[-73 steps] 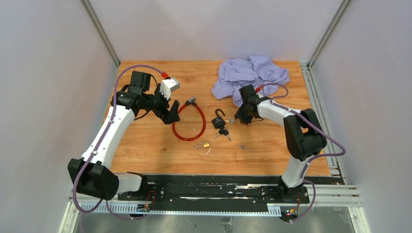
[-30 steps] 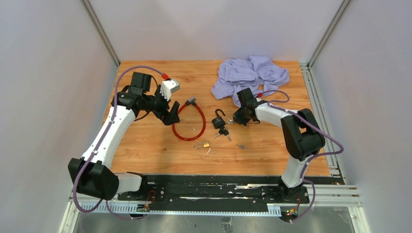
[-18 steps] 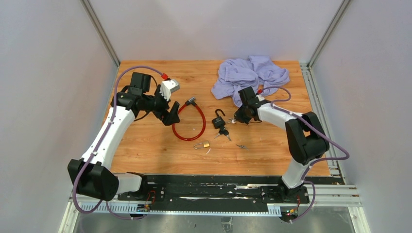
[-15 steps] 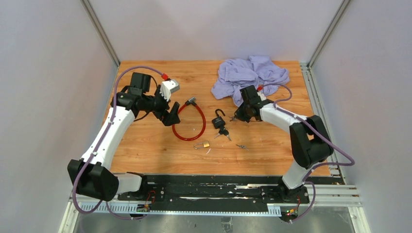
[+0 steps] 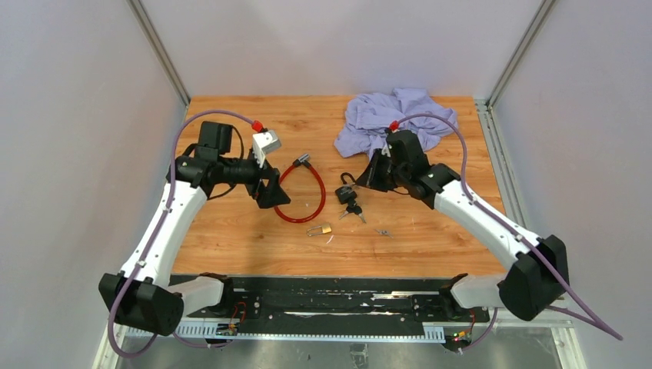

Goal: Unlock with the key

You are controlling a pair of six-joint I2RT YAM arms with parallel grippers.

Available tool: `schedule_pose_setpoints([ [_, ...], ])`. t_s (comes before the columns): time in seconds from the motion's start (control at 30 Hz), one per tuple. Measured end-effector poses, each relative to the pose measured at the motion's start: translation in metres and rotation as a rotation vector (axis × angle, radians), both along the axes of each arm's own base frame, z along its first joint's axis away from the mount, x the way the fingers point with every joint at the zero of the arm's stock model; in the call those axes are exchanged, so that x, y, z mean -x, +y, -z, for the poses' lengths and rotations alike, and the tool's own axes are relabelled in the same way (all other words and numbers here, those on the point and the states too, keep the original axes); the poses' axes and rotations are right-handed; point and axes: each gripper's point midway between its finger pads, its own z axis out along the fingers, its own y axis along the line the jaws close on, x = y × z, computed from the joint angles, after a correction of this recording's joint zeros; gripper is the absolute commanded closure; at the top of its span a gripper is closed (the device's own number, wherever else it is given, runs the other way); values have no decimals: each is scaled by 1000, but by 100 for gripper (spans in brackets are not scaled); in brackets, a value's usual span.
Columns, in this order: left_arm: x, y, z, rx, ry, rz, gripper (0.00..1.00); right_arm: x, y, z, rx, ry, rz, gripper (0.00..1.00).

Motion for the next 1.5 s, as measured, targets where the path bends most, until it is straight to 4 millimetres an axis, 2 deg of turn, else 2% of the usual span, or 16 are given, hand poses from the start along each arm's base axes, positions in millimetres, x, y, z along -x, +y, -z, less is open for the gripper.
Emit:
schedule_pose_setpoints([
  [0.1, 8, -7, -8, 46, -15, 33, 2, 22, 18, -26, -46, -35, -95, 99],
  [0.23, 23, -24, -16, 80, -43, 115, 2, 46, 38, -45, -93, -39, -181, 99],
  [0.37, 47, -47, -8, 66, -46, 230, 0, 67, 59, -60, -155, -11, -251, 99],
  [0.43, 53, -53, -5, 44, -58, 260, 5, 75, 67, -66, -179, 3, -276, 99],
  [0.7, 41, -57, 0, -43, -157, 278, 20, 91, 85, -91, -242, 4, -316, 99],
  [0.77, 37, -60, -4, -44, -178, 287, 23, 94, 87, -94, -249, 3, -323, 99],
  [0.9, 36, -64, -10, -31, -209, 319, 25, 101, 95, -98, -257, 9, -344, 99],
  [1.03, 43, -68, -14, -2, -230, 378, 38, 105, 98, -99, -260, 13, -355, 99],
  [1.17, 47, -68, -13, -1, -240, 410, 40, 105, 98, -99, -259, 14, -351, 99],
  [1.5, 49, -66, -12, -13, -237, 415, 65, 108, 101, -99, -257, 13, -359, 99],
])
